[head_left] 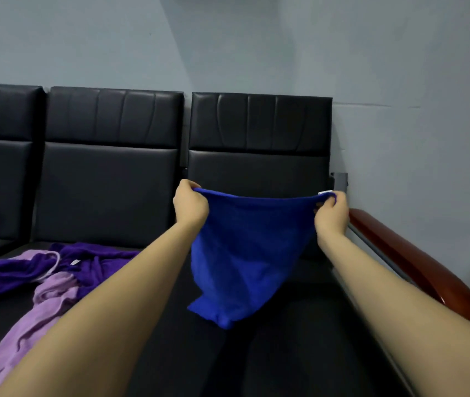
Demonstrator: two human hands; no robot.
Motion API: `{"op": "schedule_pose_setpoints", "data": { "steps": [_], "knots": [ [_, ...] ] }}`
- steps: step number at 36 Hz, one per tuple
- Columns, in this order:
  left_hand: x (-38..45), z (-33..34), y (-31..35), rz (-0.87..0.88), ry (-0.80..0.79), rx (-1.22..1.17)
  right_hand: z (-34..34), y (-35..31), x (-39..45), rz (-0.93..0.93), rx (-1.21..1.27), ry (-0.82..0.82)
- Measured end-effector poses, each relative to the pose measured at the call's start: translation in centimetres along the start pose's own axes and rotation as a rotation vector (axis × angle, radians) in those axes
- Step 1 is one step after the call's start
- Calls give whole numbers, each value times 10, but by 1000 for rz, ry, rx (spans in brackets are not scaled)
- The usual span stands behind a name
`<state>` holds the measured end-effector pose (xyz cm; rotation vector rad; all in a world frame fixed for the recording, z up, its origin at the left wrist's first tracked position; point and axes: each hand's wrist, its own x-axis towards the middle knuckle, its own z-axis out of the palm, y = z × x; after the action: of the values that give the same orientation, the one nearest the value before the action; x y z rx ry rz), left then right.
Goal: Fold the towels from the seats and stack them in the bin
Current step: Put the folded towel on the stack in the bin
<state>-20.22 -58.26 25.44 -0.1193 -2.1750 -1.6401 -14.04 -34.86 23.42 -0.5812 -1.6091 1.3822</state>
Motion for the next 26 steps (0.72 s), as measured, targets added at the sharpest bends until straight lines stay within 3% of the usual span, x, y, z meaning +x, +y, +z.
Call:
{"op": "schedule_pose_setpoints", "data": {
  "steps": [5,11,19,26],
  "knots": [
    [8,-2,22,36,28,-256,-1,-32,3,-134,107,12],
    [-5,-7,23,134,62,-309,-14,-40,-8,-183,126,19],
    [-36,-6,-15,98,76,-159,-28,1,-26,-64,36,71],
    [-48,-12,-34,28,191,231,-38,15,-43,3,-31,66]
  ]
}}
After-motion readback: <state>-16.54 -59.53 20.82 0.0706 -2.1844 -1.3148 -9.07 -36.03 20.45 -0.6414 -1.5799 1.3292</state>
